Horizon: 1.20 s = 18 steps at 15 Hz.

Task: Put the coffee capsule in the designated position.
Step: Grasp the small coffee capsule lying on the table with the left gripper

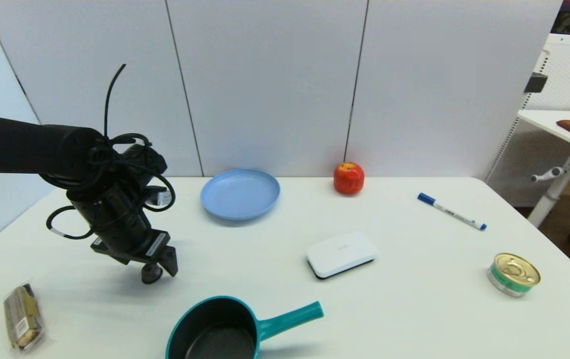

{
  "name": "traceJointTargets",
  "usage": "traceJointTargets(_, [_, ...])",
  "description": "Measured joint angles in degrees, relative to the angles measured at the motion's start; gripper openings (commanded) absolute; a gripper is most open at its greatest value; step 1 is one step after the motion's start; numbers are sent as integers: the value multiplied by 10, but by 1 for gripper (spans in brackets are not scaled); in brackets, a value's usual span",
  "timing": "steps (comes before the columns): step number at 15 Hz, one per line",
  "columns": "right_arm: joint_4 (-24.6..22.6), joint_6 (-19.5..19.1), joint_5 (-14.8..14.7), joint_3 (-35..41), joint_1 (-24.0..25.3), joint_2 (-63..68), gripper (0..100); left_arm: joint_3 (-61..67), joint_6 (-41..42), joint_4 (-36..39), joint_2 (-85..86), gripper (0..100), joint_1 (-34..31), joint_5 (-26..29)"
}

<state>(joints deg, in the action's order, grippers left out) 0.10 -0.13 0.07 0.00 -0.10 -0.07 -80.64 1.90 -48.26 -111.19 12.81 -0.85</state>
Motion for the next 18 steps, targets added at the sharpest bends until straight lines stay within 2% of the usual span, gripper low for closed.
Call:
traceJointTargets(10, [0, 0, 0, 0, 0, 0, 100, 1, 0, -3, -2, 100, -9, 0])
traceJointTargets(11, [0, 0, 0, 0, 0, 0, 100, 1, 0, -3, -2, 0, -9, 0])
traceJointTargets(18, [0, 0, 0, 0, 0, 0, 100, 3, 0, -3, -3, 0, -10, 4])
